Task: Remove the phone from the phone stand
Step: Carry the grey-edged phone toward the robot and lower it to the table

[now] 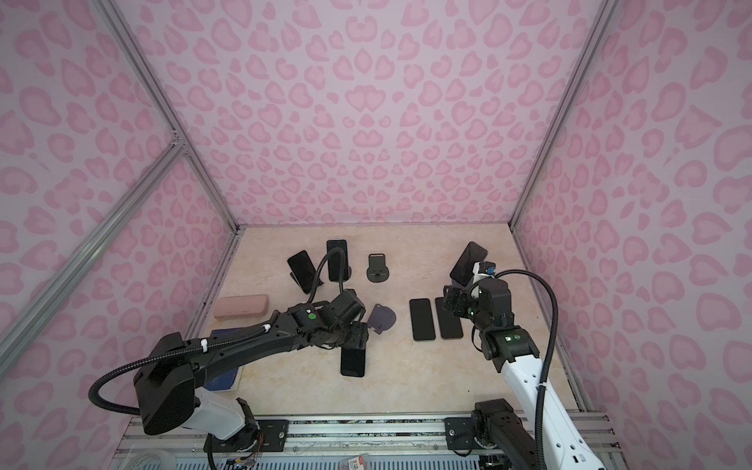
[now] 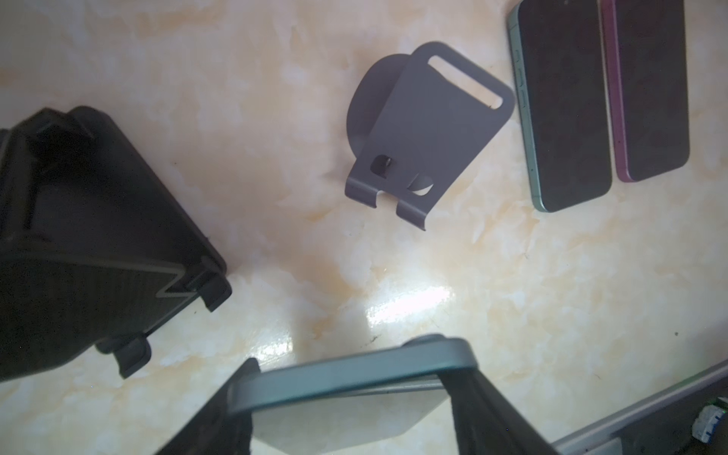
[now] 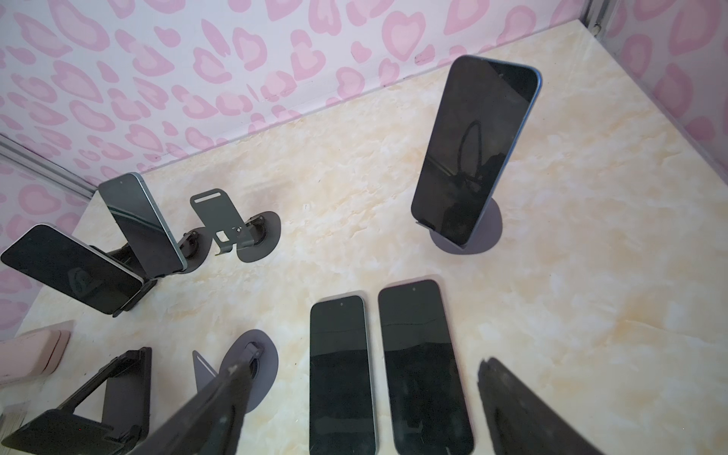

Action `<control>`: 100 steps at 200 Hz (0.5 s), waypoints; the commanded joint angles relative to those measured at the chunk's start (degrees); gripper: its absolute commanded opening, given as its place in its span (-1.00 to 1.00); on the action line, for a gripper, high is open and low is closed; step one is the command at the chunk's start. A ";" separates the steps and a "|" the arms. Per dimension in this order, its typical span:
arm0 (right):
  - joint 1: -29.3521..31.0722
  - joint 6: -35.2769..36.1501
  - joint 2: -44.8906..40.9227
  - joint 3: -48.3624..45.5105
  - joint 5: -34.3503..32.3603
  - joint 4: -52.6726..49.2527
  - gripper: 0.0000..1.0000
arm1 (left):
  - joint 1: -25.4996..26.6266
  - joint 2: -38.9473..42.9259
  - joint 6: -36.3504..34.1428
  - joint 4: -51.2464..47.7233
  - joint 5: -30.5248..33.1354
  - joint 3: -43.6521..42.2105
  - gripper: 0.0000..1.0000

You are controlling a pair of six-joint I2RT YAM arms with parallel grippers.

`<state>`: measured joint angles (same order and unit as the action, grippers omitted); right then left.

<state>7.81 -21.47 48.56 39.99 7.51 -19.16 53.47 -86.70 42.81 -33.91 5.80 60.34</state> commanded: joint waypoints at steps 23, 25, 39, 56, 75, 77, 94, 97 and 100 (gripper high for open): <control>-1.65 -0.94 0.24 -0.35 1.07 0.79 0.84 | 0.14 -0.43 4.85 -1.61 -1.36 -1.14 0.25; -1.70 -0.98 0.16 -0.41 1.10 0.79 0.84 | 0.14 -0.48 4.90 -1.67 -1.46 -1.11 0.24; -1.89 -1.09 -0.40 -0.55 1.24 0.97 0.84 | 0.18 -0.89 4.77 -1.74 -1.65 -0.79 0.24; -2.17 -1.11 -0.82 -0.73 1.09 1.03 0.84 | 0.23 -2.21 4.66 -1.84 -1.84 -0.32 0.24; -2.57 -1.03 -1.26 -0.61 -0.39 0.02 0.84 | 0.23 -3.96 4.57 -2.29 -1.91 0.08 0.24; -2.66 -1.03 -1.40 -0.61 -0.48 0.00 0.84 | 0.23 -4.06 4.61 -2.32 -1.86 0.05 0.24; -3.85 -1.33 -2.29 -0.78 -0.22 0.13 0.84 | 0.23 -4.49 5.18 -1.67 -1.20 -0.94 0.24; -4.11 -1.37 -2.42 -0.79 -0.05 0.23 0.84 | 0.23 -4.52 5.32 -1.62 -1.03 -0.99 0.24; -4.25 -1.45 -2.48 -0.82 0.16 0.28 0.84 | 0.31 -4.64 5.42 -1.53 -0.98 -1.05 0.24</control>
<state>4.67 -22.35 46.83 39.64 7.90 -19.31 53.74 -90.56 46.89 -35.40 4.03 59.72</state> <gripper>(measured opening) 0.919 0.750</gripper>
